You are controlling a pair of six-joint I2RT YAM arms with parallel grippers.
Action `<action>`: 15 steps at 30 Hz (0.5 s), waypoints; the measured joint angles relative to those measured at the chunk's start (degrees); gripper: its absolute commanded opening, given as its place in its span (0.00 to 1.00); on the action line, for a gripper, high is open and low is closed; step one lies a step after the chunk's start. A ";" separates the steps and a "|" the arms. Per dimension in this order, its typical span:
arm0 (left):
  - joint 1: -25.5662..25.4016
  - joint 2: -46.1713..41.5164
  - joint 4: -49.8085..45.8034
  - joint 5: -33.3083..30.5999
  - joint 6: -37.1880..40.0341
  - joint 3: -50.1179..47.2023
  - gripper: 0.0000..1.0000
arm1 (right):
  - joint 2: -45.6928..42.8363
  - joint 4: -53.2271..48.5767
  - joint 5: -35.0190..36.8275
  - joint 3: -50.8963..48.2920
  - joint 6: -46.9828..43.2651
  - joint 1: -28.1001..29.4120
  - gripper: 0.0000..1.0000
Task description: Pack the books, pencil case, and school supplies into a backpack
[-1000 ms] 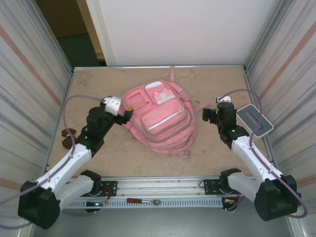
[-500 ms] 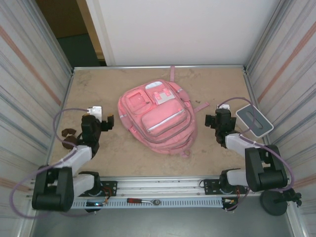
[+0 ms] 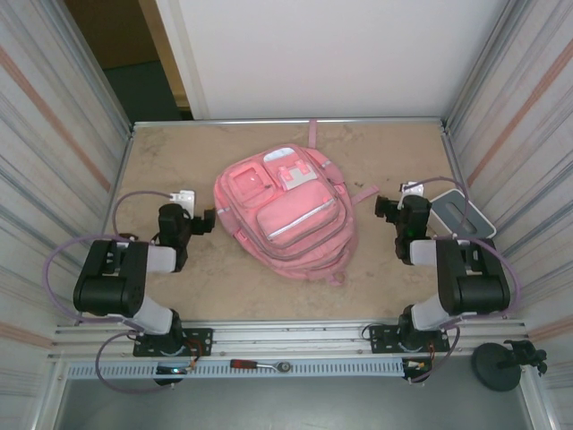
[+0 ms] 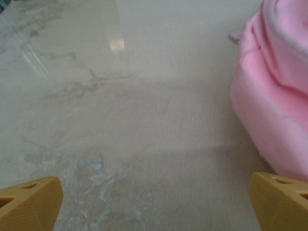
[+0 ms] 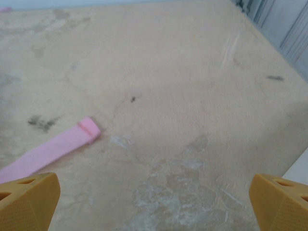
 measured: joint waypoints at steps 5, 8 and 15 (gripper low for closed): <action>1.20 0.11 0.74 0.83 -0.04 0.98 0.99 | 1.40 0.96 -2.51 -0.17 0.46 -2.10 0.99; 1.20 0.11 0.81 1.05 -0.04 1.29 0.99 | 1.40 1.55 -3.41 -0.17 0.68 -2.05 0.99; 1.20 0.11 0.79 1.05 -0.04 1.38 0.99 | 1.40 1.90 -3.43 -0.17 0.87 -2.05 0.99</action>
